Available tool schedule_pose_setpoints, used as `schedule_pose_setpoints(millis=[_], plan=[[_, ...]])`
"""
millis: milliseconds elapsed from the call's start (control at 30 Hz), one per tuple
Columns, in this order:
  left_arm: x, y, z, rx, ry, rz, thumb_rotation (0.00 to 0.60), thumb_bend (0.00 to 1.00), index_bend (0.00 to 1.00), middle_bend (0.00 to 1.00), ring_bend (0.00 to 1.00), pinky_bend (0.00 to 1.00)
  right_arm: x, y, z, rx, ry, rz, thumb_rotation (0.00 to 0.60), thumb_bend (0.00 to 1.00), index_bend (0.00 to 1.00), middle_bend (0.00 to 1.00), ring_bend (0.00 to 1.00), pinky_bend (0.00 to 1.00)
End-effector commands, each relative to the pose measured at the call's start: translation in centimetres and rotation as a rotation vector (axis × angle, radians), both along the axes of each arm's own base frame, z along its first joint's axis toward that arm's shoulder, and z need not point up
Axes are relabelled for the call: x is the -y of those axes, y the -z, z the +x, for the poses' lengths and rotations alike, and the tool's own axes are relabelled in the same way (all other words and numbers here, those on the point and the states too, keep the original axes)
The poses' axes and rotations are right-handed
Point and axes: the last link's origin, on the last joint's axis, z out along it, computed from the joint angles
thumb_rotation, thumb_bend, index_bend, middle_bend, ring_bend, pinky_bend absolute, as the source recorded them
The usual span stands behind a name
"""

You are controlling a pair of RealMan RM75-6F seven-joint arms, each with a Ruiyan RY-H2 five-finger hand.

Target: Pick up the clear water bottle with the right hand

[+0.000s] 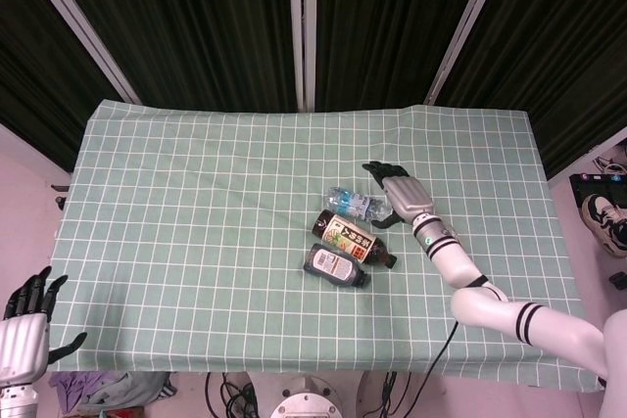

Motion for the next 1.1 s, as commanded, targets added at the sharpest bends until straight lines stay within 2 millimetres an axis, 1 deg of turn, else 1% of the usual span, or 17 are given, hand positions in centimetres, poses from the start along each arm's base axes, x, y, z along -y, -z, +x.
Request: schedule_pose_setpoints(millis=[33, 133, 267, 333, 400, 433, 500, 567, 633, 733, 767, 800, 867, 1000, 1067, 1100], plan=[[-0.1, 0.0, -0.1, 0.001, -0.002, -0.003, 0.600, 0.00, 0.16, 0.04, 0.04, 0.13, 0.4, 1.2, 0.1, -0.033, 0.001, 0.020, 0.600, 0.09, 0.00, 0.01, 0.00, 0.06], [-0.3, 0.1, -0.1, 0.002, -0.002, -0.006, 0.600, 0.00, 0.16, 0.04, 0.04, 0.13, 0.9, 2.4, 0.3, -0.063, 0.001, 0.034, 0.600, 0.09, 0.00, 0.02, 0.00, 0.06], [-0.4, 0.2, -0.2, 0.010, -0.008, -0.007, 0.600, 0.00, 0.16, 0.04, 0.04, 0.13, 1.5, 4.4, 0.3, -0.137, -0.021, 0.050, 0.600, 0.13, 0.00, 0.03, 0.00, 0.06], [-0.3, 0.2, -0.3, 0.010, -0.013, -0.007, 0.600, 0.00, 0.16, 0.04, 0.04, 0.13, 1.7, 5.3, 0.5, -0.144, -0.021, 0.053, 0.600, 0.15, 0.00, 0.04, 0.00, 0.07], [-0.3, 0.1, -0.4, 0.009, -0.014, -0.006, 0.600, 0.00, 0.16, 0.04, 0.04, 0.13, 1.9, 5.8, 0.7, -0.144, -0.025, 0.045, 0.600, 0.18, 0.00, 0.07, 0.00, 0.10], [-0.3, 0.0, -0.4, 0.009, -0.015, -0.002, 0.600, 0.00, 0.16, 0.04, 0.04, 0.13, 2.0, 6.1, 0.8, -0.146, -0.033, 0.034, 0.600, 0.21, 0.01, 0.10, 0.01, 0.15], [-0.2, -0.1, -0.4, 0.009, -0.016, 0.001, 0.600, 0.00, 0.16, 0.04, 0.04, 0.13, 2.1, 6.5, 0.8, -0.157, -0.043, 0.022, 0.600, 0.30, 0.08, 0.18, 0.06, 0.24], [0.0, -0.2, -0.5, 0.008, -0.020, 0.002, 0.600, 0.00, 0.16, 0.04, 0.04, 0.13, 2.3, 6.9, 0.5, -0.175, -0.054, 0.017, 0.600, 0.39, 0.22, 0.27, 0.15, 0.33], [0.1, -0.2, -0.5, 0.010, -0.022, 0.005, 0.600, 0.00, 0.16, 0.04, 0.04, 0.13, 2.4, 6.8, 0.5, -0.185, -0.085, -0.012, 0.600, 0.46, 0.33, 0.38, 0.25, 0.42], [0.4, -0.3, -0.5, 0.013, -0.027, 0.007, 0.600, 0.00, 0.16, 0.04, 0.04, 0.13, 2.2, 5.9, 0.8, -0.137, -0.128, -0.080, 0.600, 0.52, 0.52, 0.53, 0.41, 0.58], [0.4, -0.4, -0.5, 0.015, -0.028, 0.009, 0.600, 0.00, 0.16, 0.04, 0.04, 0.13, 2.1, 5.3, 1.0, -0.097, -0.146, -0.105, 0.600, 0.53, 0.57, 0.57, 0.45, 0.61], [0.5, -0.4, -0.5, 0.016, -0.028, 0.011, 0.600, 0.00, 0.16, 0.04, 0.04, 0.13, 1.9, 4.8, 1.1, -0.066, -0.160, -0.122, 0.600, 0.54, 0.60, 0.59, 0.47, 0.63], [0.6, -0.5, -0.5, 0.014, -0.025, 0.013, 0.600, 0.00, 0.16, 0.04, 0.04, 0.13, 1.5, 3.1, 1.4, 0.006, -0.204, -0.166, 0.600, 0.54, 0.63, 0.60, 0.48, 0.65], [0.8, -0.7, -0.4, 0.019, -0.022, 0.020, 0.600, 0.00, 0.16, 0.04, 0.04, 0.13, 0.0, -0.4, 2.3, 0.104, -0.311, -0.250, 0.600, 0.54, 0.64, 0.61, 0.48, 0.66], [0.9, -0.8, -0.3, 0.017, -0.019, 0.023, 0.600, 0.00, 0.16, 0.04, 0.04, 0.13, -1.1, -2.0, 3.3, 0.151, -0.371, -0.285, 0.600, 0.54, 0.64, 0.60, 0.48, 0.66], [0.8, -0.8, -0.2, 0.017, -0.017, 0.023, 0.600, 0.00, 0.16, 0.04, 0.04, 0.13, -1.7, -2.5, 3.9, 0.173, -0.398, -0.293, 0.600, 0.54, 0.64, 0.60, 0.48, 0.66]])
